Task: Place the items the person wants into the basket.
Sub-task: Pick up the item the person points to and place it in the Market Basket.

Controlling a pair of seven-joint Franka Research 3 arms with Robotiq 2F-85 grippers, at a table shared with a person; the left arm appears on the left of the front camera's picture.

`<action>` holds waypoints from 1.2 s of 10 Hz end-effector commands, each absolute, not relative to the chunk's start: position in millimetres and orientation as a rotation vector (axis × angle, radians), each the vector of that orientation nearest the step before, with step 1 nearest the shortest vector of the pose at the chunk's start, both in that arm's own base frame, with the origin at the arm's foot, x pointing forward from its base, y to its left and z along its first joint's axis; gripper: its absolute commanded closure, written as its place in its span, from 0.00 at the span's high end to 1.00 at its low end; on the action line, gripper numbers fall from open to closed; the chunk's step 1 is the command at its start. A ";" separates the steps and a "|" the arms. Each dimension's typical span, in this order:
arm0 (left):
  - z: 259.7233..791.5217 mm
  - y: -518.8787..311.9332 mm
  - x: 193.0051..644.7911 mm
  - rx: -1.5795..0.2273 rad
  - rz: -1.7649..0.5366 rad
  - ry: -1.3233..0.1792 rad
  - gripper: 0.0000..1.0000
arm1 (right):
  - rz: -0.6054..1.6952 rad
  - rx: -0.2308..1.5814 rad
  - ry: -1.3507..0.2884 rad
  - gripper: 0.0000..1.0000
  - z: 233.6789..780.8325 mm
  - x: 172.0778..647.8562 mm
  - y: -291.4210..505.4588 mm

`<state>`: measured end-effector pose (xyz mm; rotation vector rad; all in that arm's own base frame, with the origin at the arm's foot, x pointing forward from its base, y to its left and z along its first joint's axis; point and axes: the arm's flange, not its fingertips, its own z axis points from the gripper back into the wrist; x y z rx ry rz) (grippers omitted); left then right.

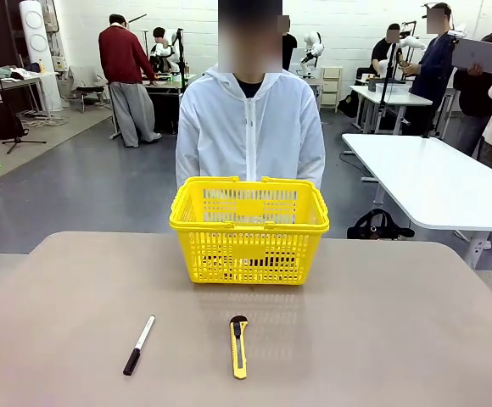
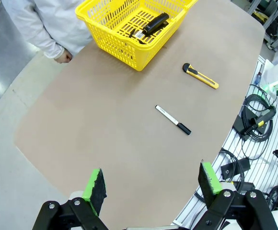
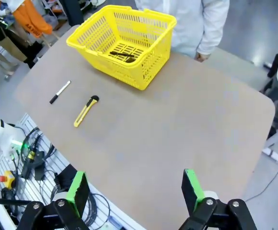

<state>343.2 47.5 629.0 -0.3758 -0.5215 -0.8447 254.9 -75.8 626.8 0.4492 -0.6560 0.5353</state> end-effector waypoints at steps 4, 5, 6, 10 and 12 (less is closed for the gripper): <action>628.3 48.9 343.3 -0.396 -0.867 -0.534 1.00 | 0.547 0.456 -0.666 1.00 623.6 250.6 -75.9; 628.3 48.9 343.3 -0.396 -0.867 -0.534 1.00 | 0.547 0.456 -0.666 1.00 623.6 250.6 -75.9; 628.3 48.9 343.3 -0.396 -0.867 -0.534 1.00 | 0.547 0.456 -0.666 1.00 623.6 250.6 -75.9; 628.3 48.9 343.3 -0.396 -0.867 -0.534 1.00 | 0.547 0.456 -0.666 1.00 623.6 250.6 -75.9; 628.3 48.9 343.3 -0.396 -0.867 -0.534 1.00 | 0.547 0.456 -0.666 1.00 623.6 250.6 -75.9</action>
